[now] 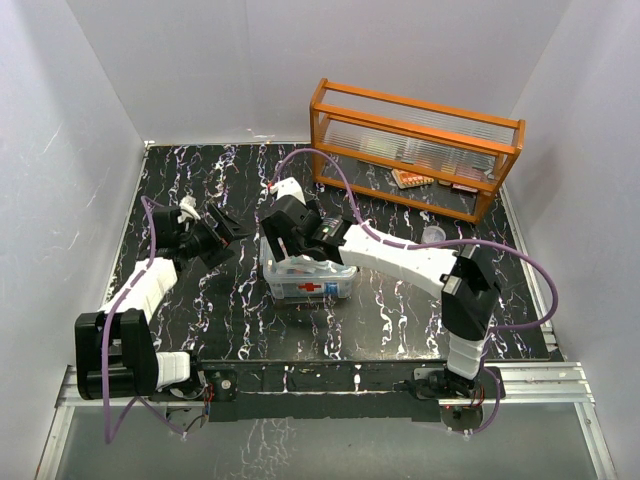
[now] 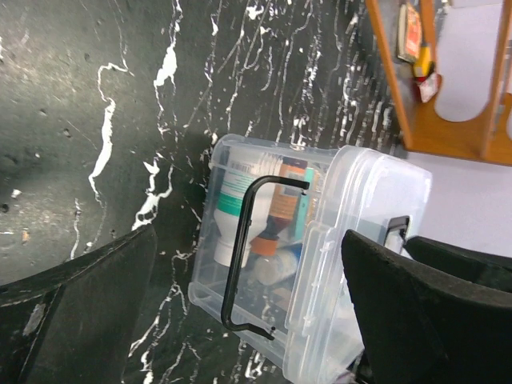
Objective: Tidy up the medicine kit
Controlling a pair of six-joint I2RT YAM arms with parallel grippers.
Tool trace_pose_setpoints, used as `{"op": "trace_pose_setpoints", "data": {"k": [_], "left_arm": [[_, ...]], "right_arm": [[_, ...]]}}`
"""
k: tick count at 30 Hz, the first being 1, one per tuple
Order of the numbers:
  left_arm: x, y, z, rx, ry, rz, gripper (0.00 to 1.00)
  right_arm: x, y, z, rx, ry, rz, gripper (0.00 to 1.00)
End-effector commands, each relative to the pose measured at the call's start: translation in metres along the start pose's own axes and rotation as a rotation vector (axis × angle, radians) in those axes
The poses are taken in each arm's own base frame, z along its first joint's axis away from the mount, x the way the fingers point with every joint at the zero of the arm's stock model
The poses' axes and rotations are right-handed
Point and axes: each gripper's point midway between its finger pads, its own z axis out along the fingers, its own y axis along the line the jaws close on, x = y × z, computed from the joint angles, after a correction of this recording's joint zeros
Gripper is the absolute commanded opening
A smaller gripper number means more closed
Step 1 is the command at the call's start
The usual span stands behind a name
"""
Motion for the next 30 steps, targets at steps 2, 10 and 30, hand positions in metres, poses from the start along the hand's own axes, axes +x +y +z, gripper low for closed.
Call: {"op": "trace_pose_setpoints", "data": {"k": [2,10,30], "left_arm": [[0.004,-0.032,-0.003,0.21,0.023,-0.064,0.99],[0.016,-0.016,0.004,0.189,0.049,-0.131,0.99],[0.04,-0.052,0.001,0.457,0.188,-0.3,0.99]], "right_arm": [[-0.002,-0.009,0.003,0.055,0.002,-0.075,0.75],[0.039,-0.006,0.012,0.02,0.121,-0.094,0.75],[0.041,-0.007,0.008,0.012,0.108,-0.052,0.75]]}}
